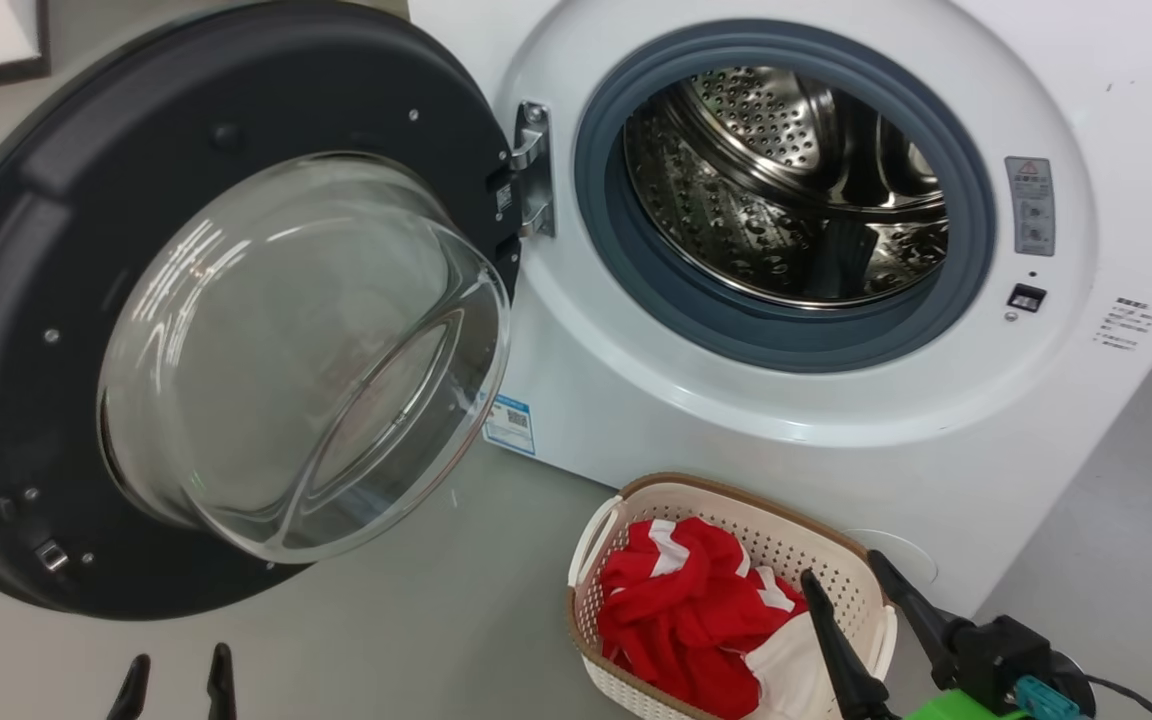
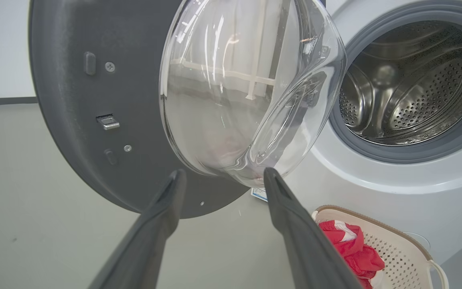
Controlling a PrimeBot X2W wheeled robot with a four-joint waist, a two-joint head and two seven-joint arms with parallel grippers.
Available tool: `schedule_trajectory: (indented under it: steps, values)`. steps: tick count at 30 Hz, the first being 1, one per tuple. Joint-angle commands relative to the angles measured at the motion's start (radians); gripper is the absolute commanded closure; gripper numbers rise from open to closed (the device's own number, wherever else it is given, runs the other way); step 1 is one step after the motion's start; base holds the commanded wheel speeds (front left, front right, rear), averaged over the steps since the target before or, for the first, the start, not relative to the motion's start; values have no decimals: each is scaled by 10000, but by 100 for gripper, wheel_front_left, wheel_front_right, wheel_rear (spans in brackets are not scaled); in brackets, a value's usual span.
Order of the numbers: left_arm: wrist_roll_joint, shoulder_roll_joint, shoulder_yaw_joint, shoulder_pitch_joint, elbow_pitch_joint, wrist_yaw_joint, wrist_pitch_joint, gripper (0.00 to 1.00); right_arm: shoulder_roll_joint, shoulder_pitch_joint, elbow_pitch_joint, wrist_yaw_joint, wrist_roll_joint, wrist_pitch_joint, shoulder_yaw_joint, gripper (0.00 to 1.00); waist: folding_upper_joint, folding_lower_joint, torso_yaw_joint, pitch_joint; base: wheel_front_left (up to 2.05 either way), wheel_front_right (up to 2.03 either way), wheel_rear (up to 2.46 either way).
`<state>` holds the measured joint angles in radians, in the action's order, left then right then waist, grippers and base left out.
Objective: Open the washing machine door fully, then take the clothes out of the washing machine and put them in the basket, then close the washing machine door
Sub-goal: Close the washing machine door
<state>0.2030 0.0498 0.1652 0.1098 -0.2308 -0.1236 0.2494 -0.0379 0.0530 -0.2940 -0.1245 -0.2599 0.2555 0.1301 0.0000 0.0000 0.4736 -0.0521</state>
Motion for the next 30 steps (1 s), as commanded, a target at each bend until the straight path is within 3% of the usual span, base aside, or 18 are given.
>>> schedule_trajectory:
  steps: [1, 10, 23, 24, 25, 28, 30]
  values:
    - [43, 49, 426, -73, 347, 98, 124, 0, -172, -659, 120, -62, -128, 63, 407, 0, 0, 0, 236, 186, 0, 0, 0]
    - [305, 11, 664, -3, 667, 267, 124, 0, -343, -1459, -291, -62, -293, 63, 1120, 0, 0, 0, 444, 473, 0, 0, 0]
    - [863, 6, 494, -26, 1046, 392, 124, 0, -347, -1554, -373, -62, -414, 63, 1235, 0, 0, 0, 450, 494, 0, 0, 0]
    - [920, 6, 498, -50, 1127, 370, 124, 8, -343, -1518, -360, -62, -413, 63, 1208, 0, 0, 0, 444, 485, 0, 0, 0]
    - [1023, 6, 522, -84, 1220, 342, 124, 52, -338, -1483, -345, -62, -411, 63, 1180, 0, 0, 0, 440, 480, 0, 0, 0]
    - [1301, 6, 745, -271, 1680, 233, 124, 100, -324, -1379, -304, -62, -395, 63, 1082, 0, 0, 0, 428, 480, 0, 0, 0]
    - [1355, 7, 1005, -482, 2187, 135, 124, 100, -312, -1312, -276, -62, -381, 63, 1016, 0, 0, 0, 420, 475, 0, 0, 0]
